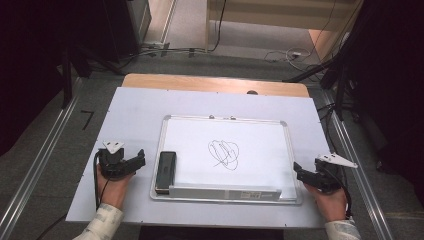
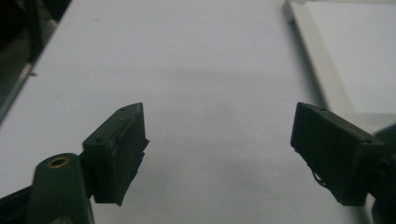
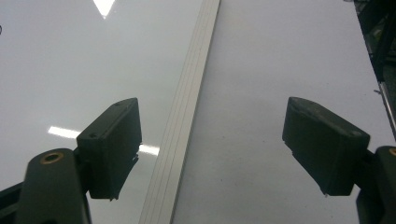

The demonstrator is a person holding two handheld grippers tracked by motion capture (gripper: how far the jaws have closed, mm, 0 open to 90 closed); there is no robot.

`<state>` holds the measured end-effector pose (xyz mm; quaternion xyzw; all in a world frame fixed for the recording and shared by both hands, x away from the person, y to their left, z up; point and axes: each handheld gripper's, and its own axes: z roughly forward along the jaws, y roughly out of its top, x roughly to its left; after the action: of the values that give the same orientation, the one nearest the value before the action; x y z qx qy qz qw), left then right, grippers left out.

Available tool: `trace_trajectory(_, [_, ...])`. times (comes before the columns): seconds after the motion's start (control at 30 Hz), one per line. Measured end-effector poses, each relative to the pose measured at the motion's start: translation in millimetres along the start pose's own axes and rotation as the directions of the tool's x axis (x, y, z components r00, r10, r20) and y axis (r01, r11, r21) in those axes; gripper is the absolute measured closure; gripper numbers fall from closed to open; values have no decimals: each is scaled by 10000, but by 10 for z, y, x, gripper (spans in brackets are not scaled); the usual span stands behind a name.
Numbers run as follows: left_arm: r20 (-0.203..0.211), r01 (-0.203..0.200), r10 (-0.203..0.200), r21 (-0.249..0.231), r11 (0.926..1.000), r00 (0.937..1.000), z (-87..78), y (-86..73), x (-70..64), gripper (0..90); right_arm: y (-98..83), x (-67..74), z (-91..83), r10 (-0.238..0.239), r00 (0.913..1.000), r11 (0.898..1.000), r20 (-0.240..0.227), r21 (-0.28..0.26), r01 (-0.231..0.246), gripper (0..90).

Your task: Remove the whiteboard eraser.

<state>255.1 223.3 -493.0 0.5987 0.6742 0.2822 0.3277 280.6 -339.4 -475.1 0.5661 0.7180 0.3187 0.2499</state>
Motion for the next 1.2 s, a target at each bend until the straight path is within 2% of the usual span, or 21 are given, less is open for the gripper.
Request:
trace_trajectory(0.07, [315,40,-40,-13,10000,9995,-47,13,-31,149,0,3,0,13,10000,10000,0,4,-13,183])
trace_trajectory(0.1, [442,-118,124,-138,9998,9989,-95,22,-95,148,0,5,1,7,10000,10000,8,12,-7,183])
trace_trajectory(0.23, [606,-390,401,-186,9991,9974,-137,31,-196,135,0,4,3,0,10000,10000,27,22,0,183])
trace_trajectory(0.33, [757,-483,480,24,9988,9960,-146,19,-275,118,0,10,-2,7,10000,10000,36,37,-7,183])
trace_trajectory(0.43, [944,-485,450,348,9982,9945,-136,8,-327,102,-3,5,1,4,10000,10000,31,37,-4,183])
trace_trajectory(0.57, [1081,-565,525,344,9978,9928,-135,14,-390,93,-2,8,2,-21,10000,10000,22,34,21,183])
trace_trajectory(0.97, [1743,-878,757,633,9941,9818,-81,12,-651,81,-2,12,9,-55,10000,10000,16,46,55,183])
trace_trajectory(1.2, [1911,-1143,945,955,9888,9770,-46,-26,-770,124,-2,12,5,-60,10000,10000,-3,36,60,183])
